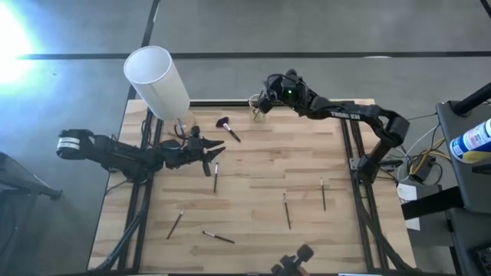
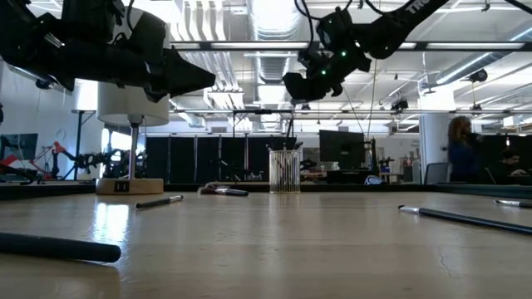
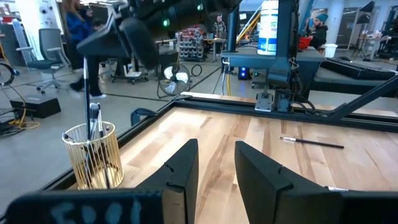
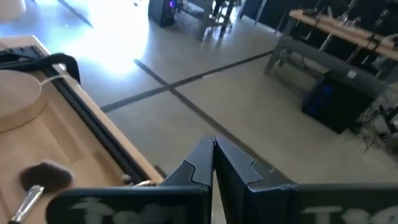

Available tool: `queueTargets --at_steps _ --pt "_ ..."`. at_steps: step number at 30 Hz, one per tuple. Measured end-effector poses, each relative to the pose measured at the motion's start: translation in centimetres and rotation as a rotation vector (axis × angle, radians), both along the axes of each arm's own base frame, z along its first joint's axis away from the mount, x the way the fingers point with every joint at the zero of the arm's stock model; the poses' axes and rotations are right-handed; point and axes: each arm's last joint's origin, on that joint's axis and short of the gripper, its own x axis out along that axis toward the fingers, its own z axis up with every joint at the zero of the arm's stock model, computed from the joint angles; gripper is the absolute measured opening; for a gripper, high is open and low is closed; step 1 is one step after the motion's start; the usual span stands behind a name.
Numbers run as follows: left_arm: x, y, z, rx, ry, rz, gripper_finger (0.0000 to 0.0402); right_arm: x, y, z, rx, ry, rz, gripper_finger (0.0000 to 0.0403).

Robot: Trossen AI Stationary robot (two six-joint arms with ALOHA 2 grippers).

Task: Put items in baskets/containers
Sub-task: Put the lash brush into the gold container, then put the liner brush into the gold container

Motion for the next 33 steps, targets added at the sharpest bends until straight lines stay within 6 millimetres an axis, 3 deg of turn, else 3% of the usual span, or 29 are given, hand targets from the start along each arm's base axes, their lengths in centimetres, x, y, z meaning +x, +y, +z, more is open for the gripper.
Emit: queueTargets --at_steps 8,14,20,25,30,33 --pt "0.0 0.0 0.0 0.0 -0.003 0.0 0.0099 0.9 -0.8 -3.0 0.092 0.022 0.006 0.0008" --pt "0.0 0.0 0.0 0.002 -0.002 0.0 0.0099 1.0 -1.1 -3.8 0.126 0.014 -0.012 0.0016" --pt "0.0 0.0 0.0 0.001 -0.002 0.0 0.0099 0.7 -1.0 -3.8 0.153 0.024 -0.03 0.0064" --pt "0.0 0.0 0.0 0.0 0.003 0.0 0.0099 -0.1 -0.5 -2.4 0.155 0.043 -0.024 0.0099" --pt "0.0 0.0 -0.1 -0.001 0.015 0.0 0.0099 -1.5 1.0 -1.2 0.179 0.09 -0.011 0.0087" --pt "0.0 0.0 -0.5 -0.004 0.052 -0.001 0.0092 -2.3 3.0 -2.1 0.174 0.088 0.026 0.0058"
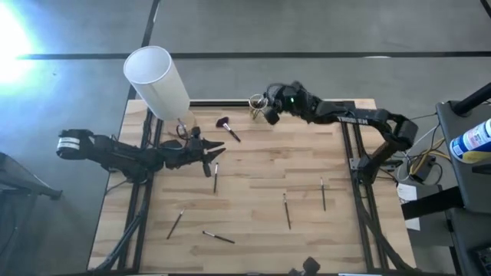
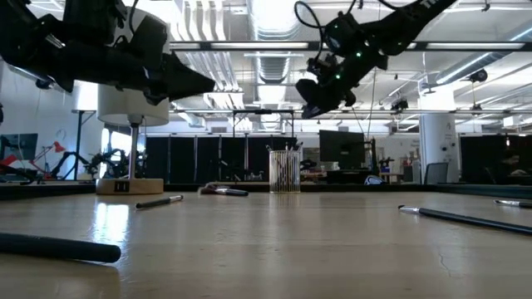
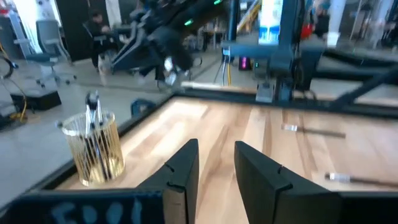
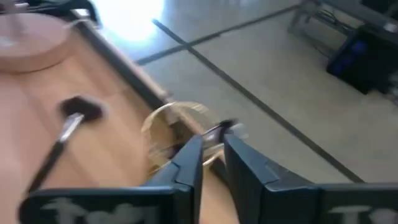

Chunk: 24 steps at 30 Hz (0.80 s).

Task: Put items in baskets/containers
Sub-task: Put the liner brush into the gold container

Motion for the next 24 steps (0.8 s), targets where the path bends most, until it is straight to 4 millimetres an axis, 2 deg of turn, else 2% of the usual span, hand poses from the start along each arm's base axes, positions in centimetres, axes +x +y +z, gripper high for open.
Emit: queueTargets --at_steps 5,9,13,18,21,24 --pt "-0.1 -0.1 -1.1 -0.016 0.117 -0.01 0.005 -1.2 4.1 -1.9 -0.047 -0.117 0.092 0.0013" --pt "0.0 -0.6 -1.2 -0.054 0.216 -0.018 0.0008 -2.3 7.3 -2.6 -0.086 -0.205 0.179 0.0009" --pt "0.1 -1.6 -0.4 -0.155 0.361 -0.015 0.0005 -3.5 9.9 -2.3 -0.125 -0.278 0.258 0.0009" --pt "-0.7 -4.1 0.3 -0.291 0.613 0.005 0.0004 -5.1 12.2 -2.3 -0.136 -0.32 0.331 0.0008" --pt "-1.7 -6.2 0.4 -0.343 0.763 0.04 0.0005 -5.9 13.1 -2.4 -0.136 -0.333 0.356 0.0008" --pt "-2.6 -8.6 0.8 -0.392 0.834 0.103 0.001 -6.4 13.6 -2.9 -0.135 -0.335 0.369 0.0008"
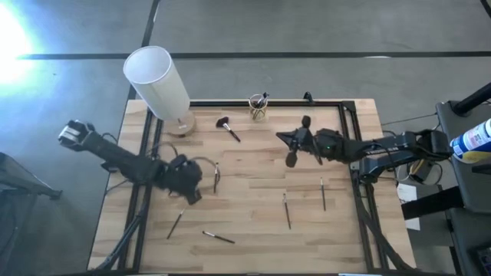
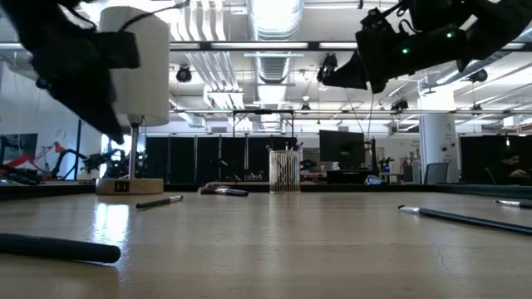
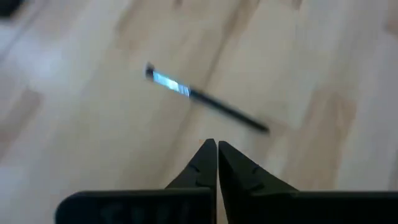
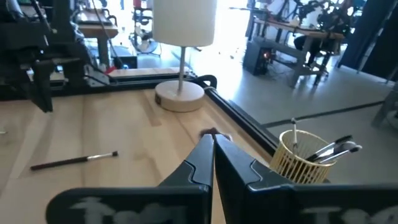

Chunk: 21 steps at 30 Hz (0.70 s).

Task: Put items in baskets/containers
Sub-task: Put the liner brush into the gold container

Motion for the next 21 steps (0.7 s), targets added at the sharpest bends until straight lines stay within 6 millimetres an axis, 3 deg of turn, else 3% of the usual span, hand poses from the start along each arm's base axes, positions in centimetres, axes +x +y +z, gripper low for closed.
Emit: queueTargets --at_steps 4,9,15,21 --pt "-1.0 -2.5 0.3 -0.026 0.096 0.055 0.0031 -0.4 0.1 -0.5 0.0 -0.029 0.0 0.0008" --pt "-1.8 -4.3 0.4 -0.073 0.243 0.185 0.0072 -0.5 0.1 -0.8 0.023 -0.031 -0.003 0.0008" --pt "-1.7 -5.5 -0.2 -0.19 0.364 0.279 0.0113 -0.5 0.1 -0.9 0.024 -0.03 -0.003 0.0008" --pt "-1.7 -5.8 -0.8 -0.223 0.42 0.322 0.0127 -0.5 0.1 -0.9 0.025 -0.027 -0.003 0.0008"
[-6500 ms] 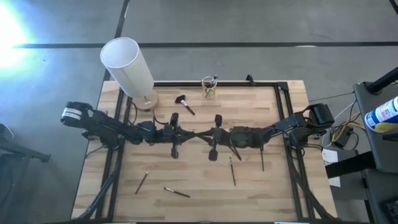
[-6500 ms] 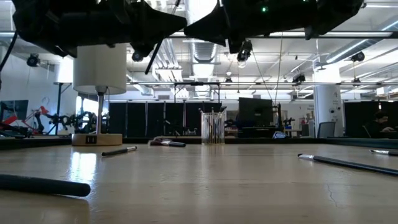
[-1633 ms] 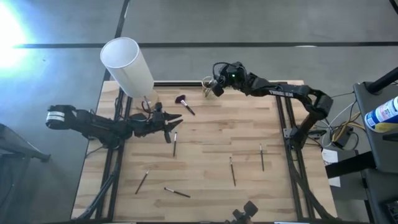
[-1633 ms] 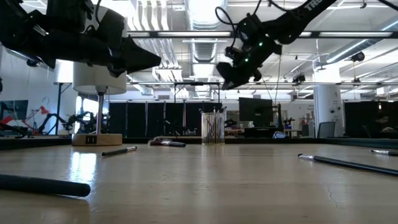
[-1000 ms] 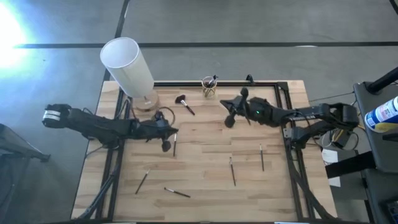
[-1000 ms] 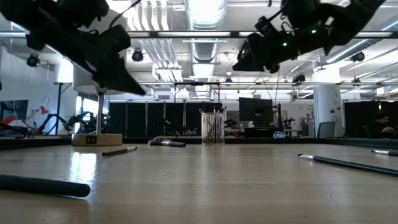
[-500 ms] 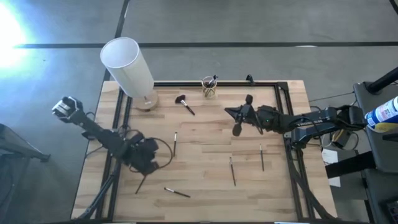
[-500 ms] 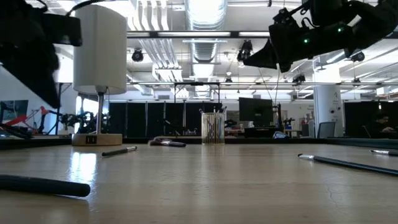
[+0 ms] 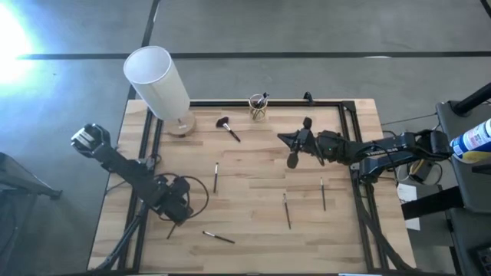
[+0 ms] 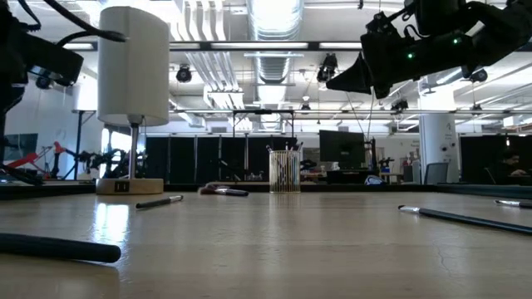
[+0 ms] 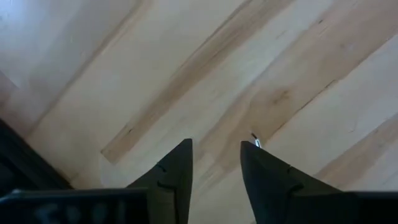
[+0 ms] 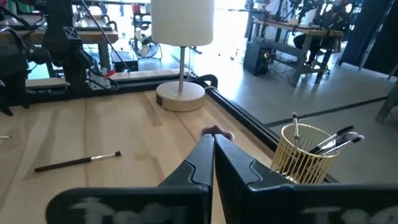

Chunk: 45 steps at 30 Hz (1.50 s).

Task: Put items in baskets/containers
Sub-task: Put the liner brush into the gold container

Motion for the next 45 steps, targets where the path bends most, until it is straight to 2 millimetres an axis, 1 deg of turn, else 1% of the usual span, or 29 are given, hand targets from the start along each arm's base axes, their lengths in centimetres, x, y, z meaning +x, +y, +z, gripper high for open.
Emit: queueTargets --at_steps 8,15,24,29,39,41,43,45 --pt "0.3 -0.4 -0.6 -0.013 0.017 0.004 0.0128 0.0 0.0 0.0 0.003 -0.001 0.0 0.0008" --pt "1.2 -1.1 -2.5 -0.08 -0.066 -0.013 0.0128 0.0 0.0 0.0 0.003 0.001 0.0 0.0008" --pt "0.9 -1.0 -4.2 -0.073 -0.001 0.007 0.0119 0.0 0.0 0.0 0.003 0.001 0.002 0.0008" --pt "0.9 -1.0 -4.8 -0.08 -0.012 0.01 0.0094 0.0 0.0 0.0 0.003 0.001 0.002 0.0008" --pt "1.0 -0.9 -5.0 -0.058 -0.024 0.015 0.0017 0.0 0.0 0.0 0.003 0.002 0.002 0.0008" --pt "1.1 -0.9 -4.9 -0.054 -0.029 0.016 0.0005 0.0 0.0 0.0 0.0 0.003 0.001 0.0008" --pt "1.3 -0.9 -4.5 -0.046 -0.044 0.004 0.0003 0.0 0.0 0.0 0.0 0.003 0.001 0.0008" --pt "1.9 -0.8 -3.7 -0.034 -0.113 -0.013 0.0001 0.0 0.0 0.0 0.0 0.003 0.001 0.0008"
